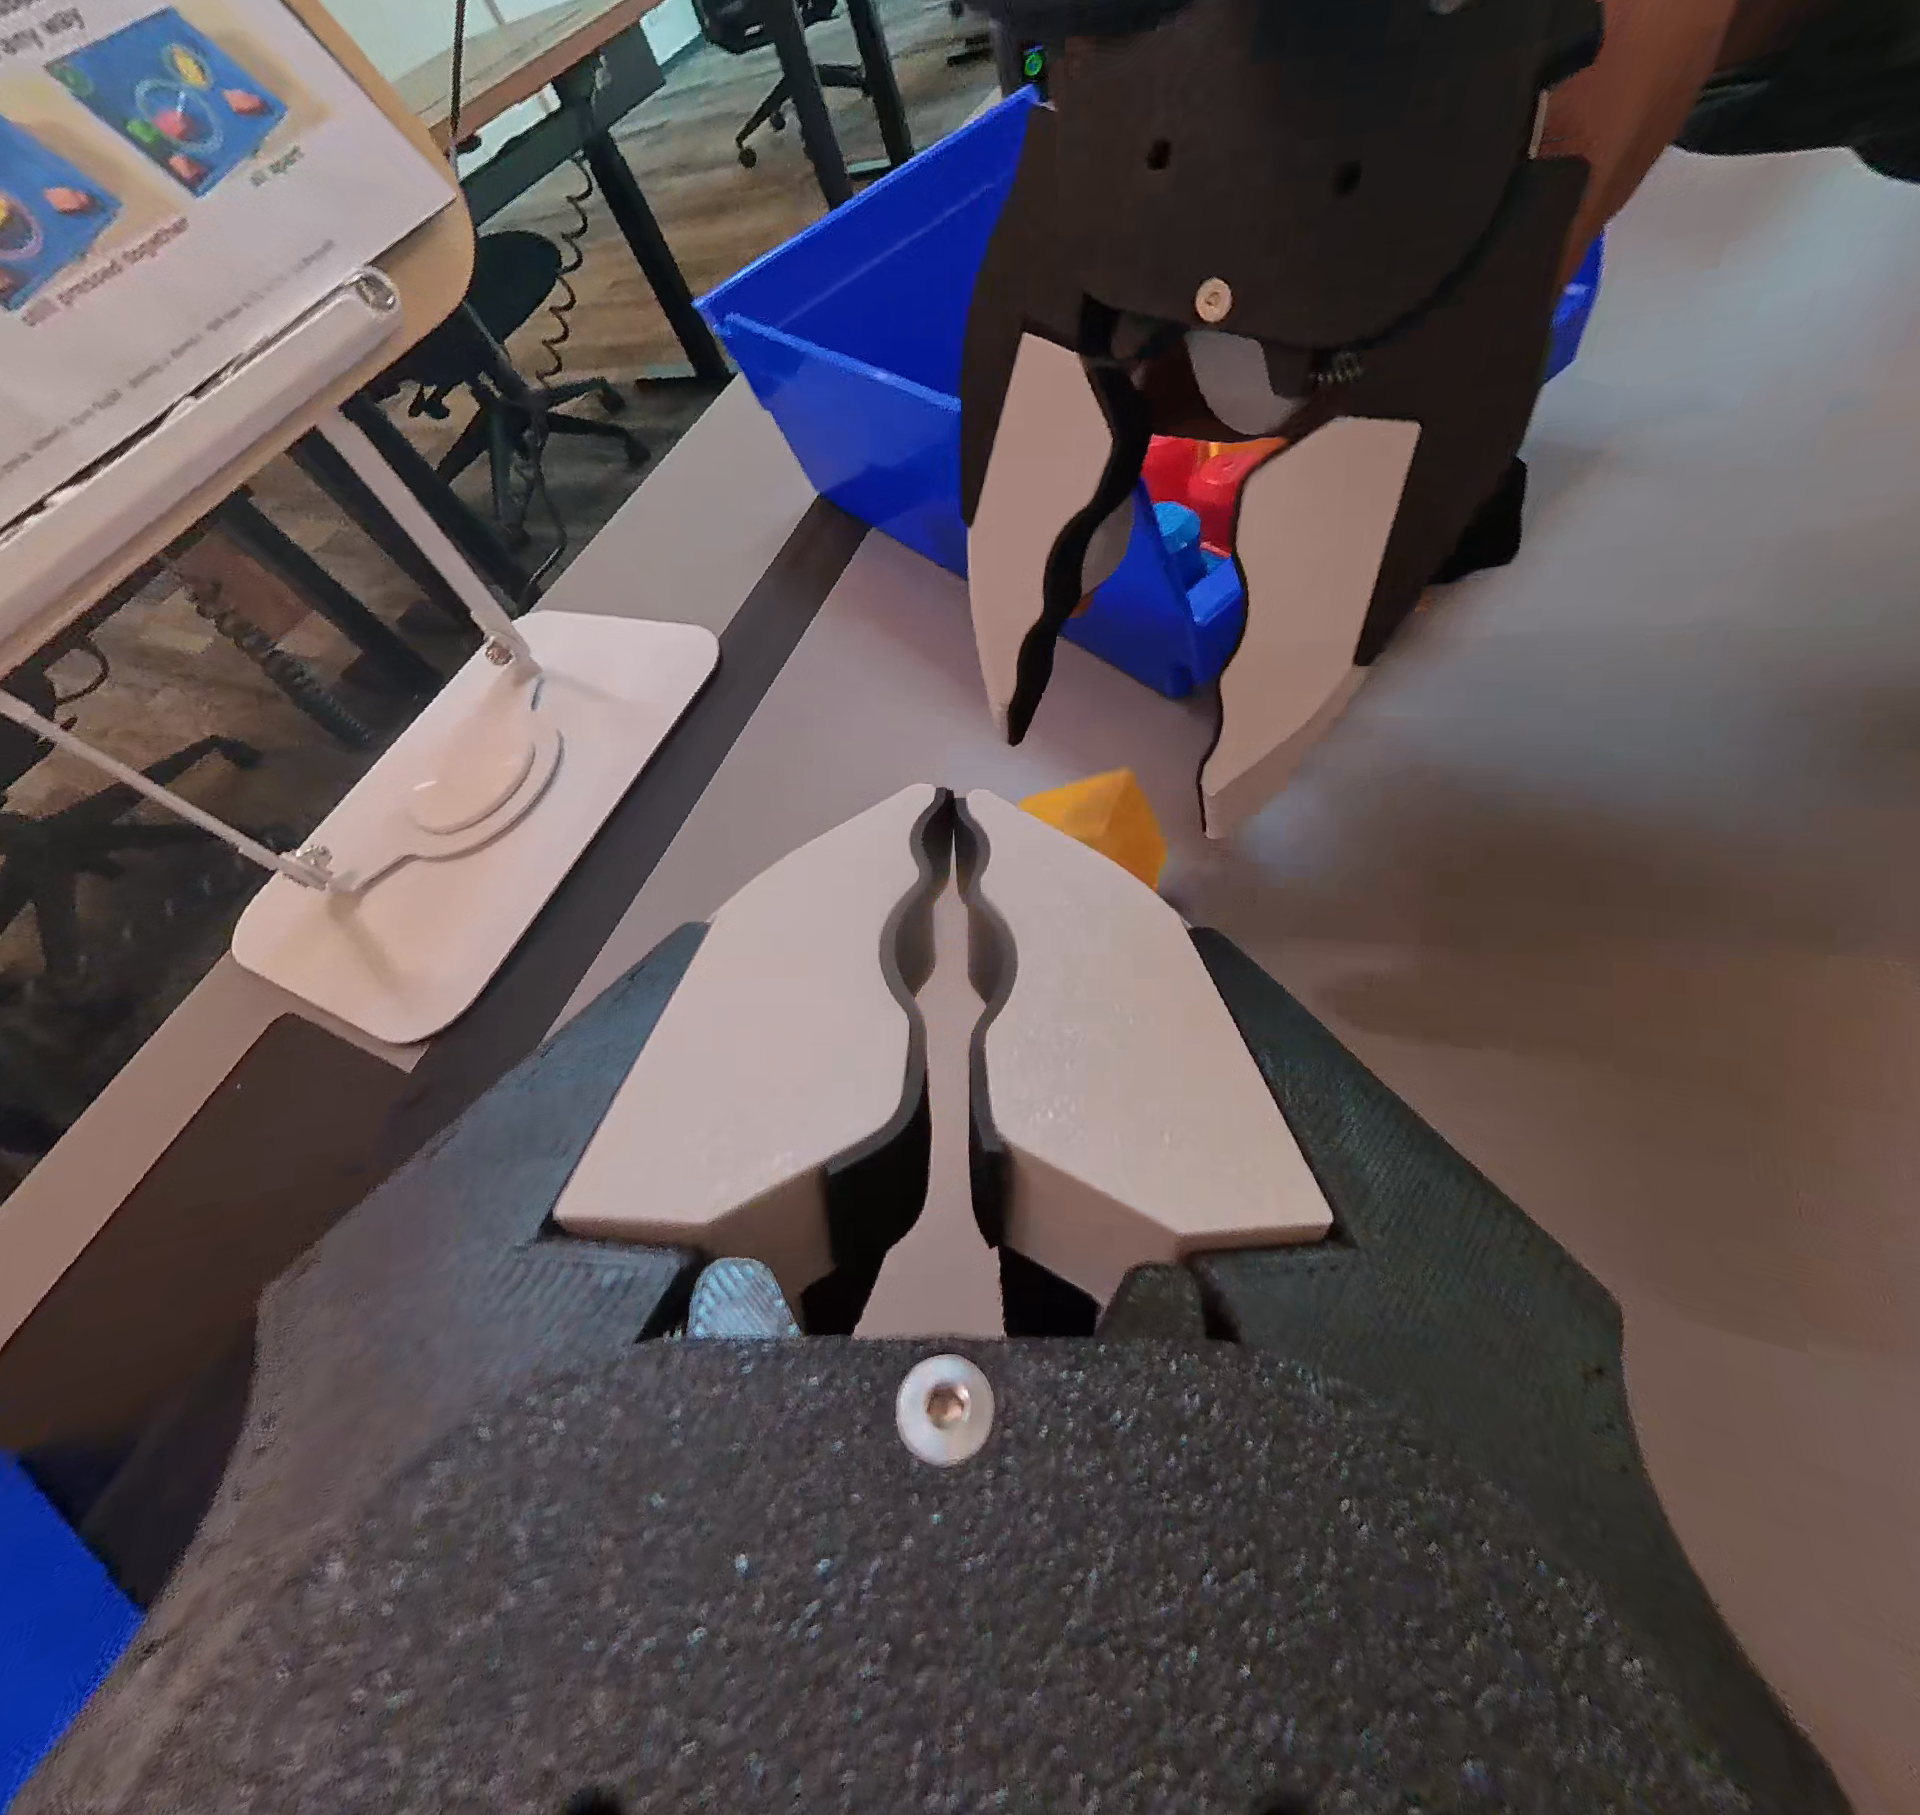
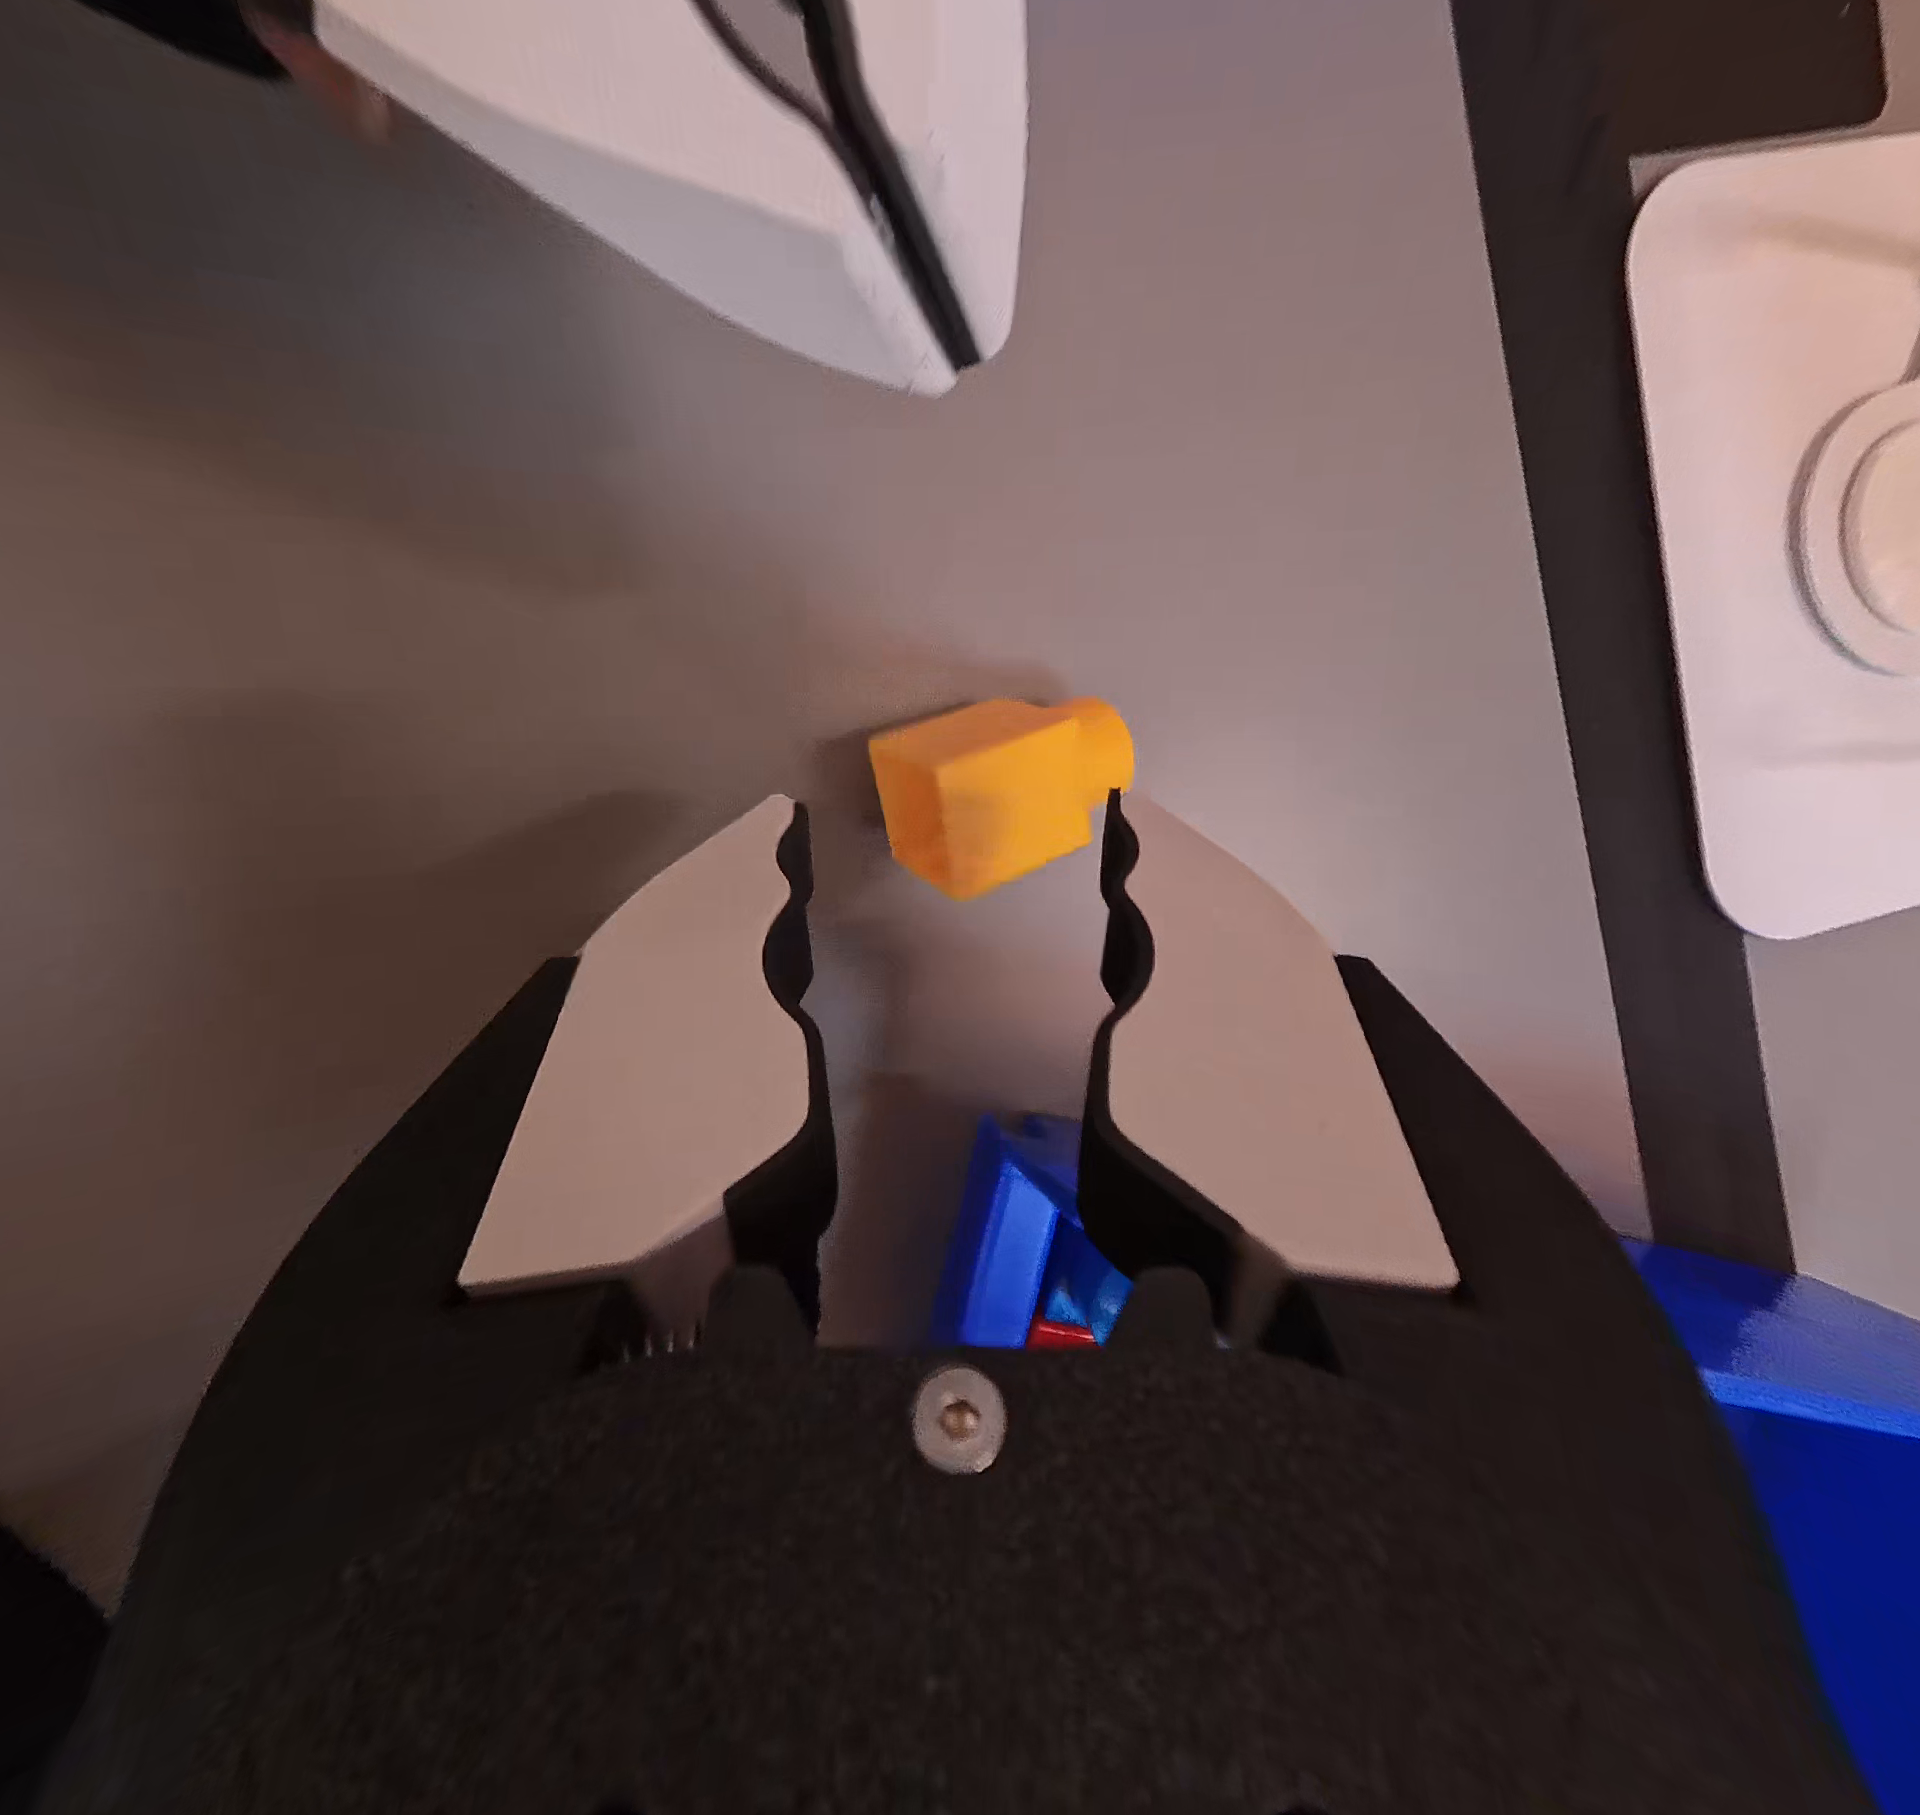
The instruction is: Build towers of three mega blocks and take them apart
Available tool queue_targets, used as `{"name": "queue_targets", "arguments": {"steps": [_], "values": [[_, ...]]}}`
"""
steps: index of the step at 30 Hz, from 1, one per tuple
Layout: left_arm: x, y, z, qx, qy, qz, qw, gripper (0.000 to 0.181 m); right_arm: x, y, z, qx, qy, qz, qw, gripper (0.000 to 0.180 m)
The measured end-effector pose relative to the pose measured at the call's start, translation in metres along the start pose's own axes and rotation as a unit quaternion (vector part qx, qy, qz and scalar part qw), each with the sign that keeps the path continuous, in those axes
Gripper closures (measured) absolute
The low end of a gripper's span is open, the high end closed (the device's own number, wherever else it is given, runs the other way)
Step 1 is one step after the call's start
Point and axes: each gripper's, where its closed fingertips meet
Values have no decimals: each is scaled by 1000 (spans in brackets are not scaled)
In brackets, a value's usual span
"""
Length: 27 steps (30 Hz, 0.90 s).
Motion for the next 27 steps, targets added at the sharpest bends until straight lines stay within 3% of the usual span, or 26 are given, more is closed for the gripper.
{"name": "queue_targets", "arguments": {"steps": [5,8,10,12,13,14,19,27], "values": [[-1,-11,-11,-13,22,-21,999,181,25,-17,15,-18,-85,-111,990,116],[-3,-14,-15,-19,30,-26,999,181,32,-33,22,20,-128,-201,971,112],[-4,-18,-18,-20,33,-35,999,181,40,-39,12,58,-105,-228,966,111],[-6,-27,-21,-18,40,-54,998,181,46,-42,9,94,-96,-242,961,119],[-7,-31,-21,-21,34,-57,998,181,47,-43,9,99,-96,-246,959,132],[-9,-34,-21,-26,28,-57,998,181,48,-42,8,104,-92,-240,961,142],[-21,-42,-34,-68,30,-34,997,181,45,-33,4,116,-65,-193,972,143],[-26,-25,-26,-119,-21,50,991,175,11,25,4,140,-21,22,990,143]]}}
Point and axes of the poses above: each gripper's, where its closed fingertips meet, x out along the fingers, y out of its top, z = x × y across the jaws, and after that the axes turned 6 degrees about x, right-handed
